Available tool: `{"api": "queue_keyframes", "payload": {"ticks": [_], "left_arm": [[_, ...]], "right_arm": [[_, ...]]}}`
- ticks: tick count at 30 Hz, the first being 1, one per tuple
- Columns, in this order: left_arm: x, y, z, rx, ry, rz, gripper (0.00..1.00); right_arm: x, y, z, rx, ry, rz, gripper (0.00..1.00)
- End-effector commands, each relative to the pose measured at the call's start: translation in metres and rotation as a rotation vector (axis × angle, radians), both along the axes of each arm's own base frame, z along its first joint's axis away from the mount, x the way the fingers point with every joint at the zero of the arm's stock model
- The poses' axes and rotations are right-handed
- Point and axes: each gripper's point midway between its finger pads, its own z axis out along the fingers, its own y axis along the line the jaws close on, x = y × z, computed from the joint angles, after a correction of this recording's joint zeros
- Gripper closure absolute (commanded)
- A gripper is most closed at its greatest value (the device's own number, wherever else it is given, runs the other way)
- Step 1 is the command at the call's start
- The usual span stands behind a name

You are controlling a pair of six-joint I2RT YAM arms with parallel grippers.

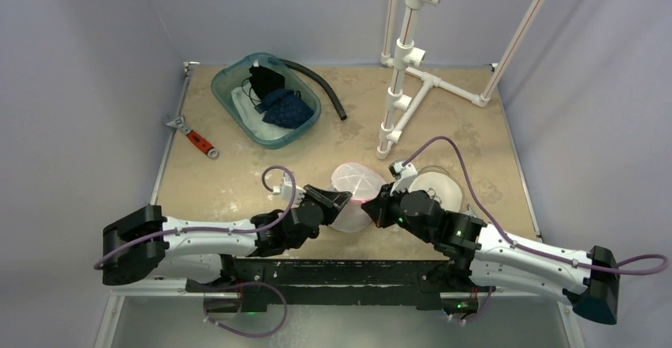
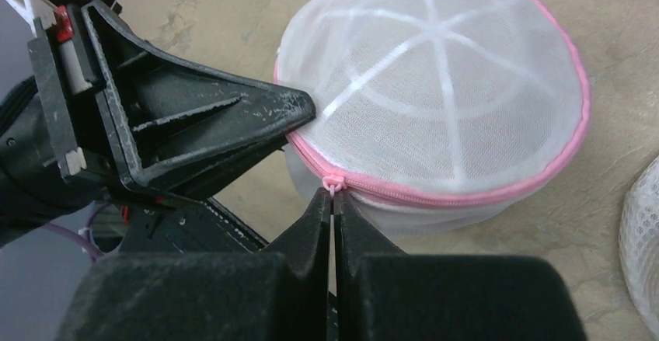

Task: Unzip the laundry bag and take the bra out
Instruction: Unzip the laundry bag at the center of the board.

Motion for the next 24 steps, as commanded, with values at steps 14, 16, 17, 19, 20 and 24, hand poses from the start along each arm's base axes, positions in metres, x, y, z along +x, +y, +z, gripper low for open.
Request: {"api": "queue_keyframes", "payload": {"ticks": [14, 16, 17, 19, 20, 24], "left_arm": [[0.021, 0.064, 0.052, 0.071, -0.136, -0.036, 1.00], [0.020, 0.065, 0.053, 0.078, -0.153, -0.070, 1.00], [0.019, 0.065, 0.052, 0.086, -0.156, -0.093, 1.00], [0.018, 0.063, 0.051, 0.093, -0.163, -0.144, 1.00], [0.018, 0.062, 0.049, 0.094, -0.164, -0.165, 1.00], [0.015, 0.057, 0.047, 0.067, -0.181, -0.244, 1.00]], "right_arm": [[-0.010, 0.004, 0.019, 0.014, -0.039, 0.090, 1.00], [-0.011, 0.005, 0.022, 0.017, -0.047, 0.095, 1.00], [-0.011, 0.004, 0.022, 0.016, -0.049, 0.095, 1.00], [-0.010, 0.004, 0.021, 0.011, -0.047, 0.093, 1.00], [-0.010, 0.004, 0.021, 0.010, -0.045, 0.092, 1.00], [-0.009, 0.002, 0.015, 0.005, -0.029, 0.072, 1.00]]}}
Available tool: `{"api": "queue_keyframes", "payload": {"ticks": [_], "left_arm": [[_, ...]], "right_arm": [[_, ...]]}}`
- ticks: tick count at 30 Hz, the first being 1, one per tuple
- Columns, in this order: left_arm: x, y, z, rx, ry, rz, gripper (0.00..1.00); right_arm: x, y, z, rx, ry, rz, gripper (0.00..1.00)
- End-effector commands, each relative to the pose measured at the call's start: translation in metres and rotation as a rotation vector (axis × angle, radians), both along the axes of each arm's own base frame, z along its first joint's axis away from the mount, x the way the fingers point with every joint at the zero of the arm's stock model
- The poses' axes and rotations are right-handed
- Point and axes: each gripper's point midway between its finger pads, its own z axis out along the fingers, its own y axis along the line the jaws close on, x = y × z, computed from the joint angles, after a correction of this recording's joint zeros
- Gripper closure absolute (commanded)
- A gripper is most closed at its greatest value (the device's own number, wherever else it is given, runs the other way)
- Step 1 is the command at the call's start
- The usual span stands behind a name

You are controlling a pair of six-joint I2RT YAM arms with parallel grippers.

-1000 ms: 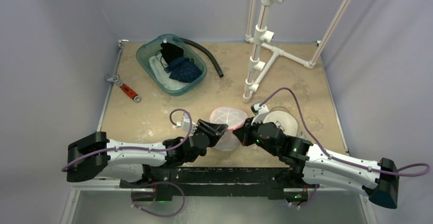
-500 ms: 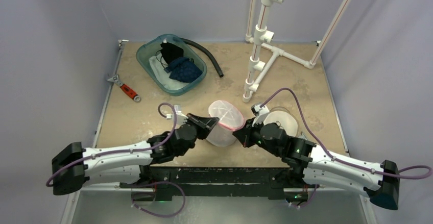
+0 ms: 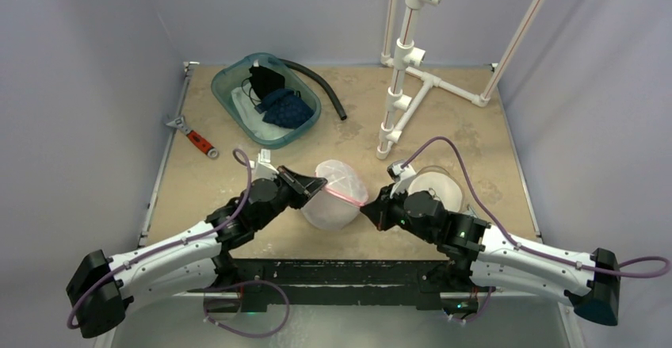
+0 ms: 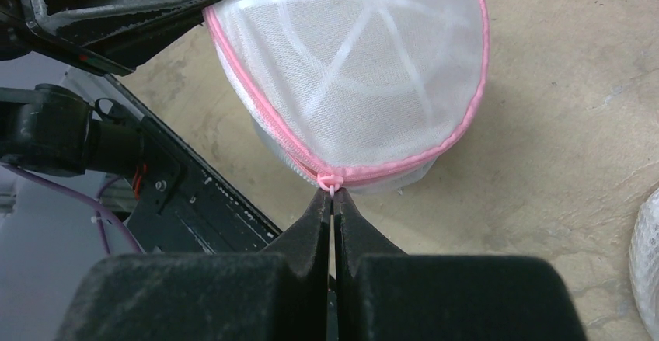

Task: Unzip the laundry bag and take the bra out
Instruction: Unzip the laundry bag at the center of the board.

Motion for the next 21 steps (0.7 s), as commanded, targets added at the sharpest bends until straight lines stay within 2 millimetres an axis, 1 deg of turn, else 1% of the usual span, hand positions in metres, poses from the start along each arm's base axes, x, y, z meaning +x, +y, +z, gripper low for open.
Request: {"api": "queue_keyframes", "payload": {"ticks": [1, 3, 7, 11, 14, 18, 20, 21], "left_arm": [[-0.006, -0.006, 0.003, -0.003, -0.054, -0.119, 1.00], [-0.005, -0.001, 0.003, -0.005, -0.059, -0.124, 1.00], [0.001, 0.014, 0.009, -0.006, -0.073, -0.104, 1.00], [0.010, 0.028, 0.015, -0.003, -0.082, -0.082, 1.00], [0.013, 0.030, 0.017, -0.002, -0.082, -0.100, 1.00], [0.021, 0.036, 0.014, 0.019, -0.074, -0.097, 1.00], [0.023, 0.035, 0.014, 0.016, -0.073, -0.107, 1.00], [0.024, 0.032, 0.016, 0.014, -0.080, -0.120, 0.98]], "right_arm": [[0.002, -0.001, 0.007, 0.000, -0.005, -0.017, 1.00], [0.002, -0.002, 0.003, -0.002, 0.010, -0.028, 1.00], [0.001, -0.003, -0.006, -0.012, 0.039, -0.039, 1.00], [0.001, -0.003, -0.008, -0.013, 0.047, -0.045, 1.00], [0.001, -0.003, -0.009, -0.015, 0.049, -0.045, 1.00], [0.002, -0.003, -0.009, -0.022, 0.049, -0.049, 1.00], [0.003, -0.003, -0.004, -0.008, 0.041, -0.052, 1.00], [0.003, -0.004, 0.001, 0.004, 0.033, -0.057, 1.00]]}}
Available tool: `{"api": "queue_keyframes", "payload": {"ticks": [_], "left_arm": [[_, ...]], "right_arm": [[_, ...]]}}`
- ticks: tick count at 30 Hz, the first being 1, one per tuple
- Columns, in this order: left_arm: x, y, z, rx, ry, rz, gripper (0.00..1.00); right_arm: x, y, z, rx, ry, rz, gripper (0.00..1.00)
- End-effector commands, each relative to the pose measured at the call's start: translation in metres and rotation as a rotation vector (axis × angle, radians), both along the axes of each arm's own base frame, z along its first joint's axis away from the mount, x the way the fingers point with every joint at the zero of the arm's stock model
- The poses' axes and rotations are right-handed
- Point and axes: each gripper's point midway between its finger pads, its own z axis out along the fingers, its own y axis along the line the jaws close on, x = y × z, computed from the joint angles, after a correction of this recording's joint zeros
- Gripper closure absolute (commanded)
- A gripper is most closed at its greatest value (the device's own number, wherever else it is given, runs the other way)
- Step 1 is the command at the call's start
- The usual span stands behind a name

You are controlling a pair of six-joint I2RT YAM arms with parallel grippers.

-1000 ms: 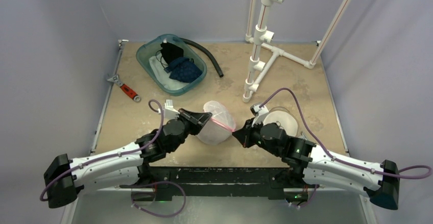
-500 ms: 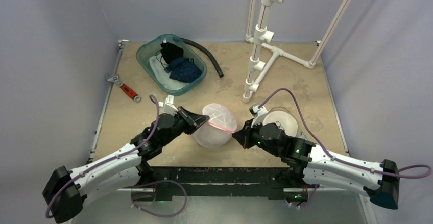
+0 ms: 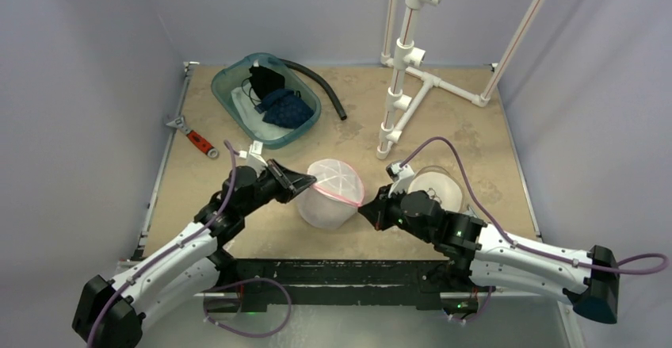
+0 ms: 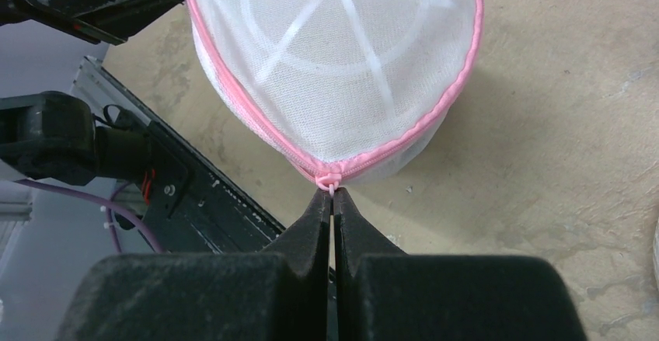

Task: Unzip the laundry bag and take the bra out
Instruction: Unzip the laundry bag at the center of the board.

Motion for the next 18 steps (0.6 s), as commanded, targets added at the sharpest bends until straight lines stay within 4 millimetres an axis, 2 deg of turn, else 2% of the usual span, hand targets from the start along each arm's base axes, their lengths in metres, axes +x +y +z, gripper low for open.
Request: {"api": "queue_keyframes", "payload": {"ticks": [1, 3, 4, 7, 10, 13, 18], "left_arm": [[0.017, -0.001, 0.025, 0.002, -0.088, -0.002, 0.87], [0.019, -0.009, 0.037, 0.001, -0.117, -0.045, 0.61], [0.020, -0.011, 0.044, 0.007, -0.129, -0.057, 0.53], [0.020, -0.011, 0.058, 0.024, -0.132, -0.061, 0.36], [0.015, -0.004, 0.067, 0.013, -0.102, -0.027, 0.30], [0.004, -0.002, 0.065, -0.020, -0.029, 0.006, 0.29], [-0.029, -0.032, 0.052, -0.009, 0.100, 0.032, 0.28]], "right_arm": [[0.004, -0.009, 0.012, 0.004, -0.022, -0.041, 1.00], [0.006, -0.012, 0.023, 0.026, -0.044, -0.055, 1.00], [0.007, -0.013, 0.027, 0.029, -0.052, -0.062, 1.00], [0.009, -0.014, 0.032, 0.024, -0.058, -0.069, 1.00], [0.010, -0.011, 0.031, 0.019, -0.058, -0.067, 1.00], [0.012, -0.007, 0.030, 0.021, -0.060, -0.068, 1.00], [0.014, -0.002, 0.028, 0.017, -0.062, -0.061, 1.00]]}}
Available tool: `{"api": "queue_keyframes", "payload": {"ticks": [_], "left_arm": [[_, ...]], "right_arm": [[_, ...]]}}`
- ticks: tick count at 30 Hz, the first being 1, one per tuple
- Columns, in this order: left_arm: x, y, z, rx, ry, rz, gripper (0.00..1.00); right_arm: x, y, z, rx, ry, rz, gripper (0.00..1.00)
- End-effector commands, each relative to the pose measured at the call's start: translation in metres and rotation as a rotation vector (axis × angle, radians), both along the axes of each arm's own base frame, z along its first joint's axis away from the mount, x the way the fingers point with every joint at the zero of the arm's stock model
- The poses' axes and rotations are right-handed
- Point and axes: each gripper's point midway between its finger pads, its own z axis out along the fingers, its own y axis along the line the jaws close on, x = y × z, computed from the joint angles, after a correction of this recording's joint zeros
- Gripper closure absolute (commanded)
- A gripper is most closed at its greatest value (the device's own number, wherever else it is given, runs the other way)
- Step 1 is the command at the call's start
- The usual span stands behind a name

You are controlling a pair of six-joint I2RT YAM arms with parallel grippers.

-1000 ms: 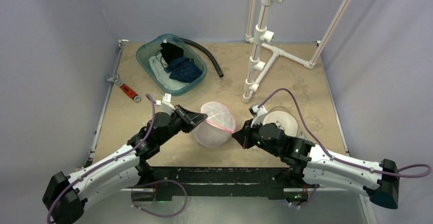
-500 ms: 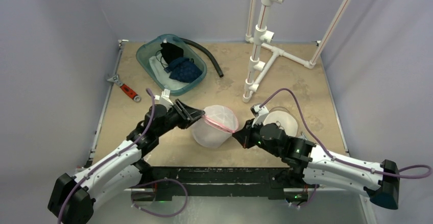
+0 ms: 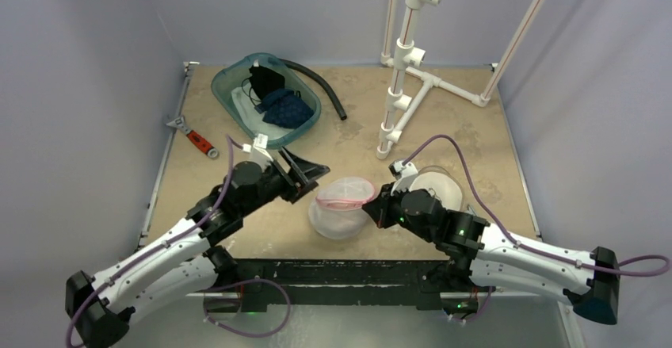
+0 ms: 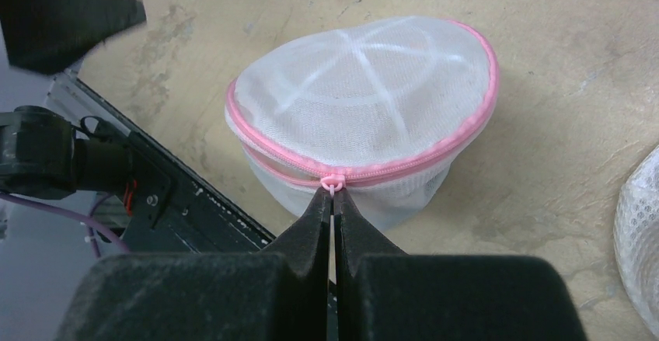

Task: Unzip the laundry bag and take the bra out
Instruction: Unzip the laundry bag at the center of the board.

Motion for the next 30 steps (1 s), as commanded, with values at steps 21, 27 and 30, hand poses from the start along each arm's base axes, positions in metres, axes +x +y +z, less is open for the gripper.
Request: {"api": "queue_keyframes", "payload": {"ticks": [21, 27, 30], "left_arm": [[-0.035, -0.083, -0.050, 0.094, 0.237, 0.227, 0.21], [-0.025, -0.083, -0.060, 0.111, 0.237, 0.255, 0.25], [-0.022, -0.088, -0.063, 0.114, 0.233, 0.244, 0.31]], "right_arm": [[0.006, 0.005, 0.025, 0.048, -0.056, -0.005, 1.00], [0.004, 0.006, 0.023, 0.055, -0.053, 0.009, 1.00], [0.003, 0.008, 0.020, 0.054, -0.047, 0.017, 1.00]]}}
